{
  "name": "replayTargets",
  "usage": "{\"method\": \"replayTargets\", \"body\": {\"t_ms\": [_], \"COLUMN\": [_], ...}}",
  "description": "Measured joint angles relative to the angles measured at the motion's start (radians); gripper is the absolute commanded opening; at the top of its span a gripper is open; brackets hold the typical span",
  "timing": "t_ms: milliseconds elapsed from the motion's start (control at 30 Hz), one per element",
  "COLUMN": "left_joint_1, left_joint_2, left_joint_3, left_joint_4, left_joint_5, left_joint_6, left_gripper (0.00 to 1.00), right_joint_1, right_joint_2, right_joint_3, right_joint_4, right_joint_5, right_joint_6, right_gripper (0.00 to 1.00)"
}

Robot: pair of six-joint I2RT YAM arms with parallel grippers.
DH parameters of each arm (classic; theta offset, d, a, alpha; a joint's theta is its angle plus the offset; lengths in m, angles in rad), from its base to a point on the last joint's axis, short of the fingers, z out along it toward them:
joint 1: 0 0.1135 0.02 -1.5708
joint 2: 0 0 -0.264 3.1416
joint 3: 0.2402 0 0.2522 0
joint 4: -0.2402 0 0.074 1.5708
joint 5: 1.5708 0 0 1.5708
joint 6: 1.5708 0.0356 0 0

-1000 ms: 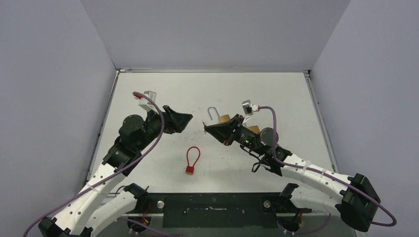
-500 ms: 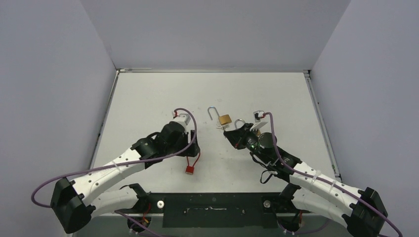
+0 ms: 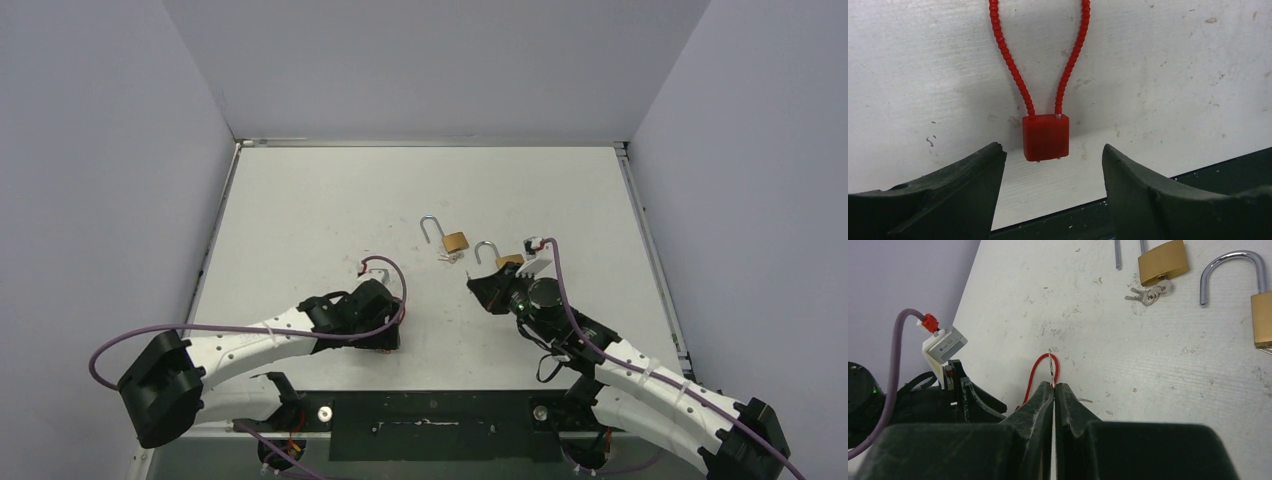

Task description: Unlock with the key

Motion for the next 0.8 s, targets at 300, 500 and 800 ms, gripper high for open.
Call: {"method": "replayTargets", "body": {"t_ms": [300,500,800], "left_joint_1": [-0.024,-0.039,-0.042], "left_joint_2": [0.145,0.218,0.235], "left_joint_3": [0.009,0.069,0.110], "left_joint_4": [0.026,0.010,-0.061], "left_joint_5": [-0.014,-0.035,-0.071], "left_joint_6": [-0.068,-0.128,-0.232], "left_gripper": [0.46,0.31,0.44], "right_joint_1": [-0.012,-0.021,-0.033], "right_joint_2": [-0.079,-0.073,-0.067], "right_joint_3": [-0.029,-0.029,-0.049], "right_joint_4": [-0.047,-0.049,-0.049], "right_joint_5": [-0.014,-0.040,-0.088], "right_joint_6": [0.002,0.001,-0.006], "right_gripper": [0.00,0.00,0.00]}}
